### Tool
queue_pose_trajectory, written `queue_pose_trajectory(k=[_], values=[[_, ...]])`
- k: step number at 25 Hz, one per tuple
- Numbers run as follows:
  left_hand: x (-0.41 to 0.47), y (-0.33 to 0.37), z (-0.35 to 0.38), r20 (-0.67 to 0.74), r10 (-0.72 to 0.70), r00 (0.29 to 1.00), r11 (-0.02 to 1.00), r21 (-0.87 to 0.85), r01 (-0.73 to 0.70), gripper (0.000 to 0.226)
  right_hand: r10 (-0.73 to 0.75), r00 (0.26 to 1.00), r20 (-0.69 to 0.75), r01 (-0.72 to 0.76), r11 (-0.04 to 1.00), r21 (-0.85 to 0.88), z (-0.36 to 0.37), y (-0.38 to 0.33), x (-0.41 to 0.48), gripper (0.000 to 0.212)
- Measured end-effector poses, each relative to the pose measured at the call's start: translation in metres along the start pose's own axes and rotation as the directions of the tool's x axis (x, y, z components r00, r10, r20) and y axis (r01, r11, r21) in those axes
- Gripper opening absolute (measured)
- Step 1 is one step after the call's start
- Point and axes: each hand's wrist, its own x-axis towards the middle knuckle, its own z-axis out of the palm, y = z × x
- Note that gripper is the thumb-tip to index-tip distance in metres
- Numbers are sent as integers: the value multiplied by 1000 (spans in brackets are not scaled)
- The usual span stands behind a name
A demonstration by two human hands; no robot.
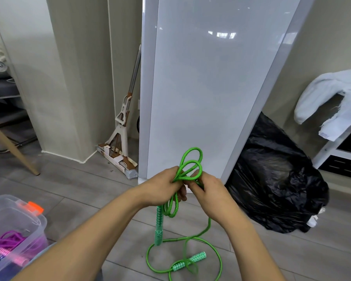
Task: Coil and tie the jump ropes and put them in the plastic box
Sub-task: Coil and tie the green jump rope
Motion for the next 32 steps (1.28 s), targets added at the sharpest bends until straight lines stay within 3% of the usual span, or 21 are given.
queue_pose_trajectory(k=[4, 7, 10, 12, 13, 15, 18, 20, 24, 29, 32], values=[[8, -6, -20, -252, -165, 954, 975, -186, 120, 17, 80, 997, 14, -81, 995, 57, -14, 12, 1, 32], [15, -20, -40, -357, -193, 914, 981, -100, 168, 16, 196, 978, 68, -195, 981, -18, -24, 23, -1, 36], [22, -35, -54, -577, -273, 770, 959, -100, 266, 17, 257, 963, 86, -248, 964, -95, -32, 29, -4, 34], [23, -39, -58, -673, -330, 662, 942, -184, 282, 18, 275, 947, 167, -281, 960, 10, -35, 31, -4, 30], [22, -38, -56, -677, -361, 641, 932, -239, 273, 16, 269, 940, 209, -293, 952, 92, -35, 31, -5, 29], [23, -32, -44, -591, -431, 682, 887, -416, 200, 14, 222, 954, 202, -269, 931, 248, -32, 27, -4, 28], [24, -18, -22, -411, -495, 765, 765, -625, 158, 11, 157, 987, -18, -143, 934, 326, -23, 17, 0, 26], [23, -13, -11, -361, -452, 816, 773, -615, 157, 12, 148, 984, -97, -114, 950, 290, -16, 10, 4, 29], [16, -6, 1, -270, -379, 885, 782, -606, 150, 13, 128, 988, -87, -86, 920, 383, -2, -10, 4, 37], [16, -2, 4, -173, -378, 910, 676, -723, 143, 11, 184, 967, -177, -74, 866, 495, 16, -22, 1, 10], [15, -4, 7, -144, -406, 902, 645, -744, 172, 23, 179, 948, -263, -48, 897, 439, 26, -23, 3, 12]])
